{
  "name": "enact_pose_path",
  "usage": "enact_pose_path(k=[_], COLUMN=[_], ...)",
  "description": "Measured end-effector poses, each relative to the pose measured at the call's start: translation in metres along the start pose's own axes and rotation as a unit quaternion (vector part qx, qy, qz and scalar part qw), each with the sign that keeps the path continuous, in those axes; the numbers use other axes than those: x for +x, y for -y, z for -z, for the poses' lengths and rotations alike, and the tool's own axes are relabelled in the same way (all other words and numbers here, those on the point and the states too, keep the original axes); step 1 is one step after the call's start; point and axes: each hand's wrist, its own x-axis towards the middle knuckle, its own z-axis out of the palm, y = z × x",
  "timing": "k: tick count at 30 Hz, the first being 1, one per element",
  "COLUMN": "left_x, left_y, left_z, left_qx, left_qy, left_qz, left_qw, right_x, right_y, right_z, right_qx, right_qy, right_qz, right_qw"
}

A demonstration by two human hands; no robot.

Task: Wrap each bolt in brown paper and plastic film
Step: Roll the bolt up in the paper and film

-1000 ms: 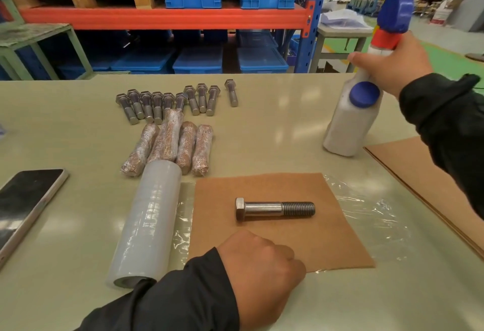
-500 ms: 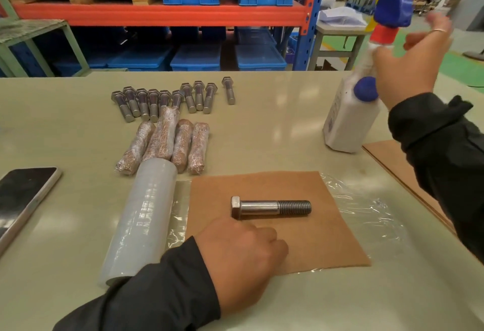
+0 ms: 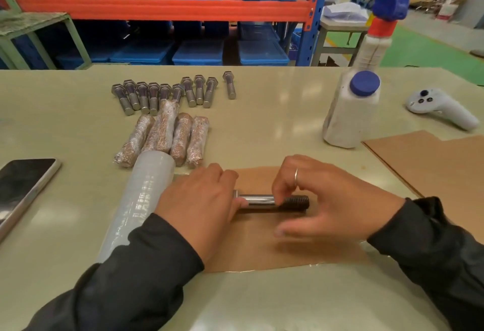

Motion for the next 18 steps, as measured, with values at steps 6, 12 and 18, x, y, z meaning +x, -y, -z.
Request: enact_pose_path(k=[6, 12, 18], left_x=[0.002, -0.002, -0.005], left_y=[0.002, 0.003, 0.004], left_z=[-0.011, -0.012, -0.008], left_qx=[0.047, 0.061, 0.066], left_qy=[0.065, 0.082, 0.089], left_qz=[0.003, -0.002, -0.015], left_qw=[0.997, 0.995, 0.994], right_x=[-0.009, -0.011, -0.012], right_y=[0.005, 0.004, 0.004], right_z=[-0.007, -0.006, 0.000], right_qx=[-0.109, -0.148, -0.111], right_qy=[0.131, 0.116, 0.071], right_qz=[-0.010, -0.018, 0.000], right_qw=[0.985, 0.982, 0.991])
